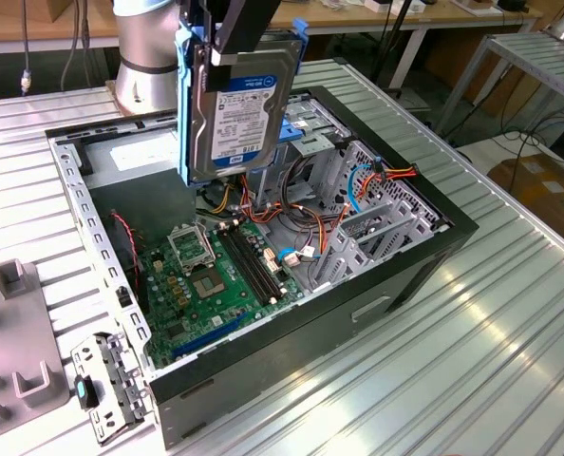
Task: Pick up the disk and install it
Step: 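Insert the disk into the insertion slot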
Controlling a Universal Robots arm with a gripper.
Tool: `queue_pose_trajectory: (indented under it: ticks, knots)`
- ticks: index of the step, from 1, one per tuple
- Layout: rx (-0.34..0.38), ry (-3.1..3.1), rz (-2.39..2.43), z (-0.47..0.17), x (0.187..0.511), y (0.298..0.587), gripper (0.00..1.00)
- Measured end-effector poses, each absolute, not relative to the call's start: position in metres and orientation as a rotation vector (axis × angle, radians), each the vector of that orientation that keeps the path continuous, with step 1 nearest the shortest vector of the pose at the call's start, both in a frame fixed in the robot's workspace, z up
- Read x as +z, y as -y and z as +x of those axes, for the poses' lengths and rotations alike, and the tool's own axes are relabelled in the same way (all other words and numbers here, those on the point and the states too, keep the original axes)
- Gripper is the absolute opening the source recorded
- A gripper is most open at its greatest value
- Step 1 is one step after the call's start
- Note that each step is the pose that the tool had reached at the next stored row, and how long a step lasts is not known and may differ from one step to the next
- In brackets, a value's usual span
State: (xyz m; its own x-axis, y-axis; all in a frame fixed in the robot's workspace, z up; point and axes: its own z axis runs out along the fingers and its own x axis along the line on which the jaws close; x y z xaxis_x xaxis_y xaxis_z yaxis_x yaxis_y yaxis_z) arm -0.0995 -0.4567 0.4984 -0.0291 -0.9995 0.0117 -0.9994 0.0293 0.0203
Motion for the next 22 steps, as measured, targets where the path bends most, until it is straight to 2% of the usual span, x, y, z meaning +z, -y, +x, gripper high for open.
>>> queue_pose_trajectory:
  ticks: [9, 22]
  knots:
    - [-0.002, 2.234, 2.170, -0.083, 0.497, 0.459, 0.37]
    - [0.000, 2.233, 2.169, -0.082, 0.496, 0.486, 0.37]
